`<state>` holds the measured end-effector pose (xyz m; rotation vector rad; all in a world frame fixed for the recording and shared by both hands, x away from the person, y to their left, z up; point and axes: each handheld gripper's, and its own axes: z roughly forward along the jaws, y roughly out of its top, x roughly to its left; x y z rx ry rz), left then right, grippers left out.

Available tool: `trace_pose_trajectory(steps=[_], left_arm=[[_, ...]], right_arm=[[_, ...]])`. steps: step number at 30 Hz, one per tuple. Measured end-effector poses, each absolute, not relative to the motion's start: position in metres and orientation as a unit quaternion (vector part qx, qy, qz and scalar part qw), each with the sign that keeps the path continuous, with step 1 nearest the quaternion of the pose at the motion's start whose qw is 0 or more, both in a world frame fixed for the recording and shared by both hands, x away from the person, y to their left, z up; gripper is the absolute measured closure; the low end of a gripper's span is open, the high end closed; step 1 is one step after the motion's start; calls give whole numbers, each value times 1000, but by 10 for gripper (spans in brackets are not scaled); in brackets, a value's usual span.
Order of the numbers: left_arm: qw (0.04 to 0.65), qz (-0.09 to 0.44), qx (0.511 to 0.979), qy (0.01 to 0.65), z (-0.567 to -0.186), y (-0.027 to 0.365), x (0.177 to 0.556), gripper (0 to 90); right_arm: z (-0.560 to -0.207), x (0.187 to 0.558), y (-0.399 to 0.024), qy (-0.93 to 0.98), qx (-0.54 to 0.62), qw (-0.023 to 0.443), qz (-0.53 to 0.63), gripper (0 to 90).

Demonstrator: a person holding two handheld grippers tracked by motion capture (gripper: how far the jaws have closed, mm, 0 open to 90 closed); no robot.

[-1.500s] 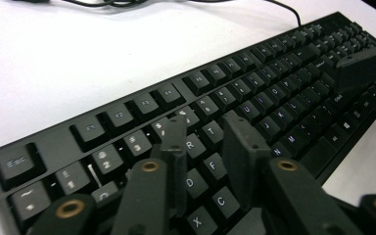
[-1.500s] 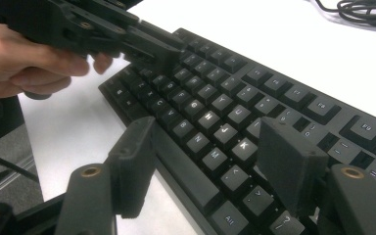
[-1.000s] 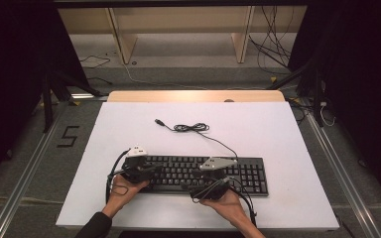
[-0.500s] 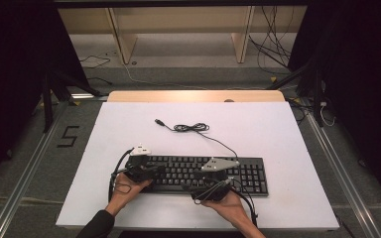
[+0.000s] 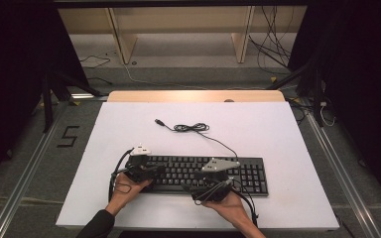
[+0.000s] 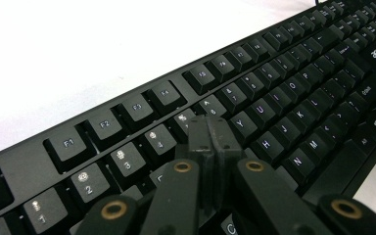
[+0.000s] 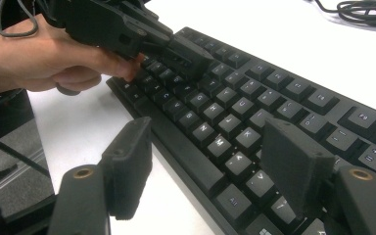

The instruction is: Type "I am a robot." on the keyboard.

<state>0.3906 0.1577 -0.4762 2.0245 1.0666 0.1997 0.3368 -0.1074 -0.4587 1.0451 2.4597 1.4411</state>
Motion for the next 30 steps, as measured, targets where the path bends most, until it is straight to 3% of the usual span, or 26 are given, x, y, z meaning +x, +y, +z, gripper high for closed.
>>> trace_pose_trajectory(steps=[30], left_arm=[[412,76,807,415,-475,147,394,889]], right_arm=[[-459,335,-109,810,343,52,473,370]])
